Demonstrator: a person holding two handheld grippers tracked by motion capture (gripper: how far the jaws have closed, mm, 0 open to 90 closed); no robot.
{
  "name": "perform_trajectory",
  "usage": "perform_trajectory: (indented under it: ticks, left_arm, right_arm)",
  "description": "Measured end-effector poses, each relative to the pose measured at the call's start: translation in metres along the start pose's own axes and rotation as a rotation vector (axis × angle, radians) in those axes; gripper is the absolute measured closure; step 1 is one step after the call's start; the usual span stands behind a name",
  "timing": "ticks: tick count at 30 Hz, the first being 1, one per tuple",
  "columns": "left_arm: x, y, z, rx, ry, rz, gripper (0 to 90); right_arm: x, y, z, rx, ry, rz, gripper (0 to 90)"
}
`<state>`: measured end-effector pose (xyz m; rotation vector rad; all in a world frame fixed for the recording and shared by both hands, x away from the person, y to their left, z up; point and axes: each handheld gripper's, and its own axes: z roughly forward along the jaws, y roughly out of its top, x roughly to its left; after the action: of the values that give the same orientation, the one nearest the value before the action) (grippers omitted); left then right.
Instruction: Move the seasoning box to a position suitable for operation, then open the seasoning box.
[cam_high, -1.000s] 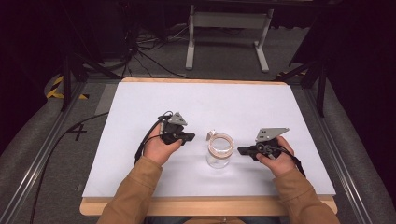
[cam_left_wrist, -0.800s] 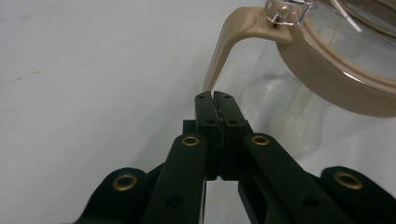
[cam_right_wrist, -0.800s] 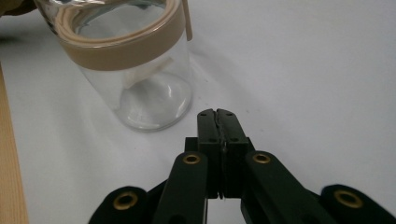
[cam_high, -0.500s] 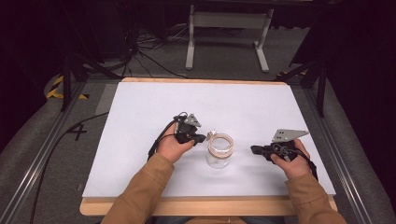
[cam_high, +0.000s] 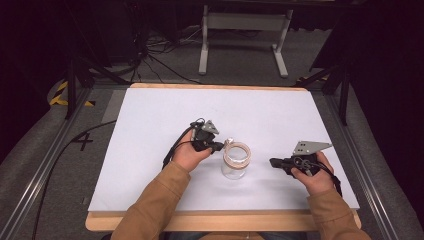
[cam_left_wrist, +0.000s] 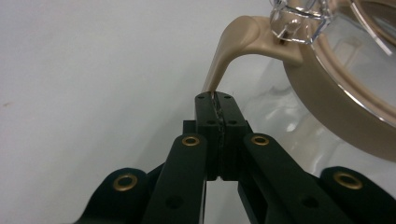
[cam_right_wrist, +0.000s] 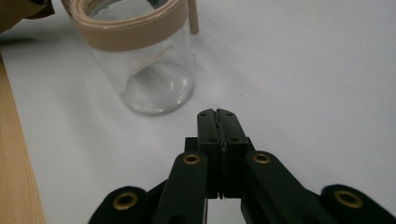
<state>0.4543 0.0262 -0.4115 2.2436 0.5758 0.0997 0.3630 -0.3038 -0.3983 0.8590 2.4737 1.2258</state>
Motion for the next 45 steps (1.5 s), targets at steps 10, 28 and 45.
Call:
perform_trajectory:
  ticks: [10, 28, 45]
  left_arm:
    - [0.013, 0.013, 0.018, -0.060, -0.069, 0.059, 89.8]
    - [0.020, 0.022, -0.005, -0.076, -0.042, 0.033, 87.4]
    - [-0.007, 0.043, -0.052, -0.223, -0.081, 0.041, 84.0]
  right_arm:
    - [0.005, -0.014, -0.013, -0.001, -0.029, 0.020, 90.0]
    - [0.008, -0.022, -0.027, -0.014, -0.058, 0.038, 90.0]
    - [0.012, -0.012, -0.018, -0.019, -0.034, 0.013, 90.0]
